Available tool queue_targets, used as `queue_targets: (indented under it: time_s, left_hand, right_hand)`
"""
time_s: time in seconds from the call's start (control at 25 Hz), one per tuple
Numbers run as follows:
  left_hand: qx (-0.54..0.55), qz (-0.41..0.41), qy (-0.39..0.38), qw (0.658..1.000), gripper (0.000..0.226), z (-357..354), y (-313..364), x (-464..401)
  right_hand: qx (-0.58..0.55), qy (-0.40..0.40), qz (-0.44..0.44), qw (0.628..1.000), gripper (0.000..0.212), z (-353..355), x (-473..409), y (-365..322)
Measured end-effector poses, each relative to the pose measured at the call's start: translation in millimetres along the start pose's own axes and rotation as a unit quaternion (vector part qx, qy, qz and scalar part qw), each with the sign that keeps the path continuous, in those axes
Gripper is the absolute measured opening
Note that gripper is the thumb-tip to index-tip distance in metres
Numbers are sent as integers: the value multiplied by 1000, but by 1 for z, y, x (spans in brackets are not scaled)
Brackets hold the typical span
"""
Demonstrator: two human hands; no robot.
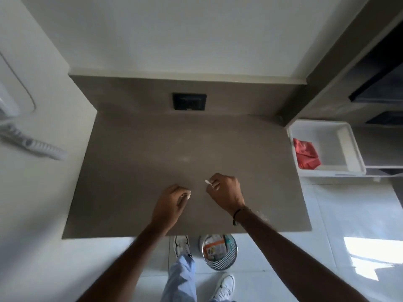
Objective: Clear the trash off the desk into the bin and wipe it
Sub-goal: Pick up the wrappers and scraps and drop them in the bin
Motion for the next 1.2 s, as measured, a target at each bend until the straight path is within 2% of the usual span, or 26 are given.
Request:
queue_targets:
  time_s: [0.08, 0.16, 0.32, 0.4, 0.52, 0.68, 0.8, 0.88, 0.96, 1.04, 1.12, 1.2]
  left_hand:
    - [-9, -21, 10, 1000, 20, -3, 27, 51]
    - [-26, -37, 0, 999, 24, -14, 51, 92]
    - [-72, -34, -69, 994, 13, -53, 81, 142]
    - [-135, -62, -116, 982, 19, -73, 90, 159]
    - [-155, -64, -94, 981, 17, -74, 98, 166]
    - [-127, -71, -28, 989, 16, -55, 109, 135]
    - [-87, -73, -5, 994, 10, -50, 116, 100]
    - [-88, -82, -25, 992, 22, -61, 123, 77]
    - [-158, -82, -88, 980, 59, -88, 125, 57]
    - [-222, -85, -120, 964, 83, -113, 135, 32]
    - [-238, -91, -143, 956, 88, -137, 151, 4]
    - [-231, -102, -162, 954, 87, -167, 171, -24]
  right_hand:
    - [-37, 48, 15, 998, 10, 41, 44, 22]
    - [-46, 60, 32, 997, 13, 67, 82, 42]
    - [-17, -19, 19, 1000, 14, 72, 141, 93]
    - [21, -45, 3, 999, 16, 72, 156, 116]
    - [36, -61, -30, 997, 22, 77, 165, 140]
    - [36, 5, 4, 999, 10, 103, 146, 135]
    - [8, 70, 26, 997, 11, 131, 116, 122]
    - [-7, 116, 21, 993, 10, 153, 94, 120]
    - [25, 143, 6, 989, 26, 174, 70, 125]
    - [102, 131, -24, 986, 66, 188, 41, 141]
    - [155, 101, -64, 981, 95, 200, 10, 164]
    - [172, 70, -100, 978, 104, 212, -22, 192]
Point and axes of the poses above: each hand's wrist, its own x-axis away from the middle knuckle, its own z-axis out of the back of the hand, y = z × x, the point moved 10 cm from there along -x, towards the middle knuckle, and after that the axes turned 15 degrees about y, right-handed, at the moved point
